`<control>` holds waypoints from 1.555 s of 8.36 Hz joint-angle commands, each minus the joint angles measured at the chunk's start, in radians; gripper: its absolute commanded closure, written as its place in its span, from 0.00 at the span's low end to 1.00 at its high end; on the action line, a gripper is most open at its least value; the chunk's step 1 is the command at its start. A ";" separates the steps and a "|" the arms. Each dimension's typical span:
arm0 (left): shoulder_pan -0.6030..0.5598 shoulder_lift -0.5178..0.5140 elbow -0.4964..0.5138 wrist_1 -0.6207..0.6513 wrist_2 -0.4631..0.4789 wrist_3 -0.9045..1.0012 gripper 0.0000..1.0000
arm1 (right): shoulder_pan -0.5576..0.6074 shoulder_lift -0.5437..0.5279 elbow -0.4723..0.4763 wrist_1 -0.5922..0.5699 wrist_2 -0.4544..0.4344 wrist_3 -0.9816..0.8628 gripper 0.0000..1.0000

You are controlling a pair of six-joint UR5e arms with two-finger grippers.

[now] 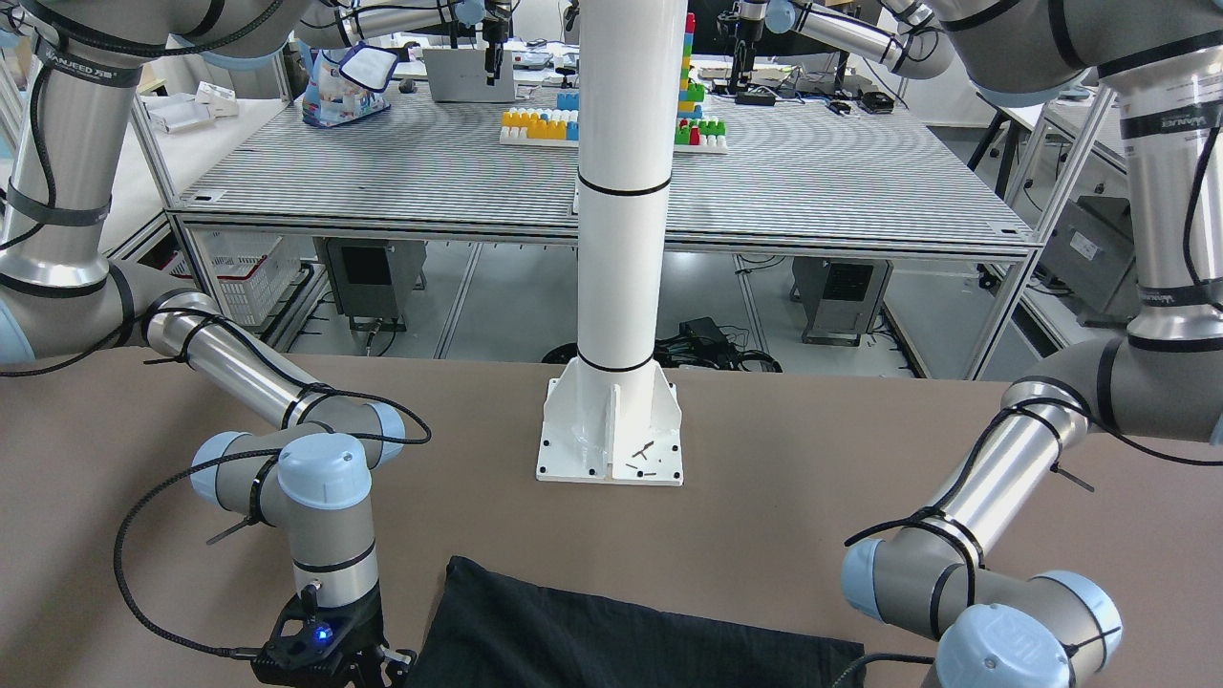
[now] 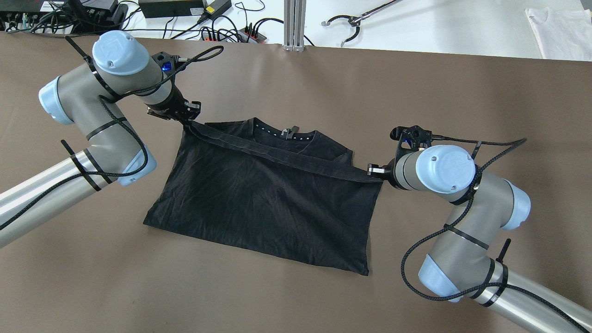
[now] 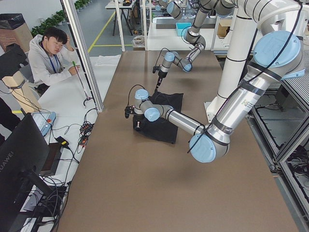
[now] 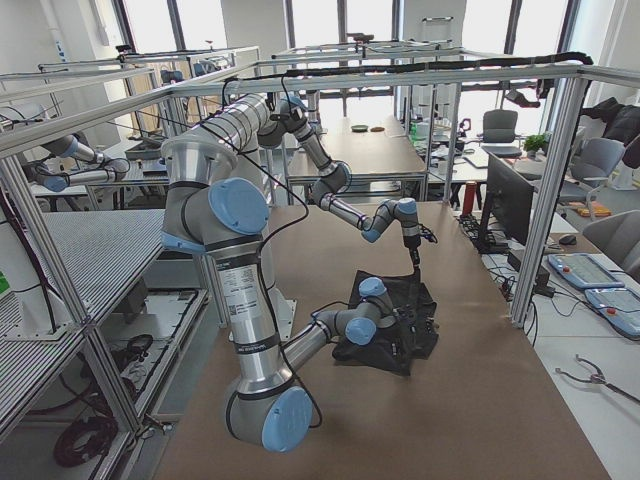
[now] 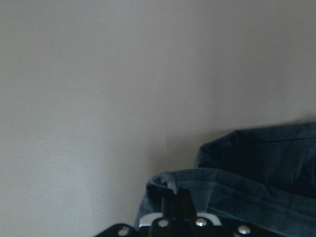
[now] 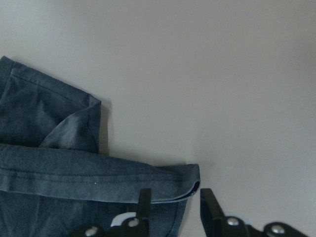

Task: Fold clothes
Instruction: 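Release the hem with the left gripper and move it to the folded edge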

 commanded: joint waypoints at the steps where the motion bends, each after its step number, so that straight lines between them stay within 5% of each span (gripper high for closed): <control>1: -0.036 0.032 -0.030 -0.012 -0.063 0.094 0.00 | 0.001 -0.011 0.000 0.044 0.001 -0.080 0.06; 3: -0.037 0.164 -0.148 -0.032 -0.095 0.156 0.00 | 0.001 -0.028 0.000 0.071 0.001 -0.080 0.06; 6: 0.040 0.435 -0.234 -0.332 -0.124 0.144 0.00 | -0.001 -0.031 0.000 0.076 -0.001 -0.082 0.06; 11: 0.218 0.522 -0.234 -0.566 -0.112 0.001 0.11 | -0.001 -0.035 -0.002 0.075 -0.001 -0.077 0.06; 13: 0.225 0.519 -0.239 -0.566 -0.109 -0.007 0.49 | -0.001 -0.039 -0.002 0.075 -0.001 -0.077 0.06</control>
